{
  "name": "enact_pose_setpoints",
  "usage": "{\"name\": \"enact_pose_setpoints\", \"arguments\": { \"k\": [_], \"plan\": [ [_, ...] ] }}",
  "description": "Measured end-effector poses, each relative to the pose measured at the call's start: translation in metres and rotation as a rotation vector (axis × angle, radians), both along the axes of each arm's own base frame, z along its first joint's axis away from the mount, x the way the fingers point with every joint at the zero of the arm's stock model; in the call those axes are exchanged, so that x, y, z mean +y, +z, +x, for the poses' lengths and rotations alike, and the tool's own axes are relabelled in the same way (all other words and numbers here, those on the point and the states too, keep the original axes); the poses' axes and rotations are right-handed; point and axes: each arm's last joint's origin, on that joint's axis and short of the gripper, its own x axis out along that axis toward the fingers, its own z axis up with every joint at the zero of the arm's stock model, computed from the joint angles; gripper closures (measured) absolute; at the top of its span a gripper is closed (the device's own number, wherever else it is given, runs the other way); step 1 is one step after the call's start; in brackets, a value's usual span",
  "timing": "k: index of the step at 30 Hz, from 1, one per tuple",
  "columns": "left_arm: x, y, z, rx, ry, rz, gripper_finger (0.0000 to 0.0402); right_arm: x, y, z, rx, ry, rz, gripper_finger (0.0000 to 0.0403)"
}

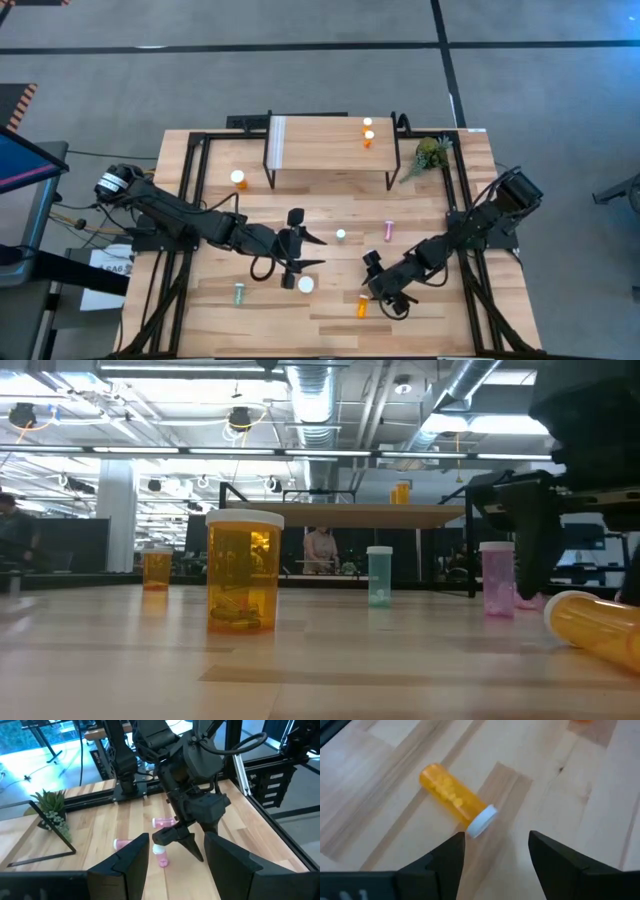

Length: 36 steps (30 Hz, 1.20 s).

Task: Pick and place medicine bottles onto shelf by color
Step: Put the small orange pill bottle on the shelf aligned with the small orange pill bottles

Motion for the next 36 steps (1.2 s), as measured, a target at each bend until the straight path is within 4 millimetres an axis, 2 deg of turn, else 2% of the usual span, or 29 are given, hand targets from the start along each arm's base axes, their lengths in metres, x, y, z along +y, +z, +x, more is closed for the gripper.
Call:
{"name": "enact_pose_setpoints", "arguments": {
  "k": [9, 13, 18, 24, 36],
  "plan": [
    [0.0, 0.0, 0.0, -0.001, 0.0, 0.0, 0.0221, -0.001, -0.001, -0.001, 0.016, 0.001, -0.009, 0.0163],
    [0.0, 0.001, 0.0, -0.007, 0.001, -0.002, 0.0221, 0.001, -0.011, 0.001, 0.026, 0.015, -0.036, 0.0163],
    [0.0, 0.001, 0.0, -0.012, 0.001, -0.004, 0.0221, 0.011, -0.02, 0.014, 0.04, 0.045, -0.063, 0.0163],
    [0.0, 0.001, 0.0, -0.01, 0.001, -0.003, 0.0221, 0.019, -0.014, 0.022, 0.04, 0.067, -0.039, 0.0163],
    [0.0, 0.0, 0.0, -0.005, 0.0, -0.001, 0.0221, 0.011, 0.003, 0.017, 0.055, 0.032, -0.054, 0.0163]
  ]
}}
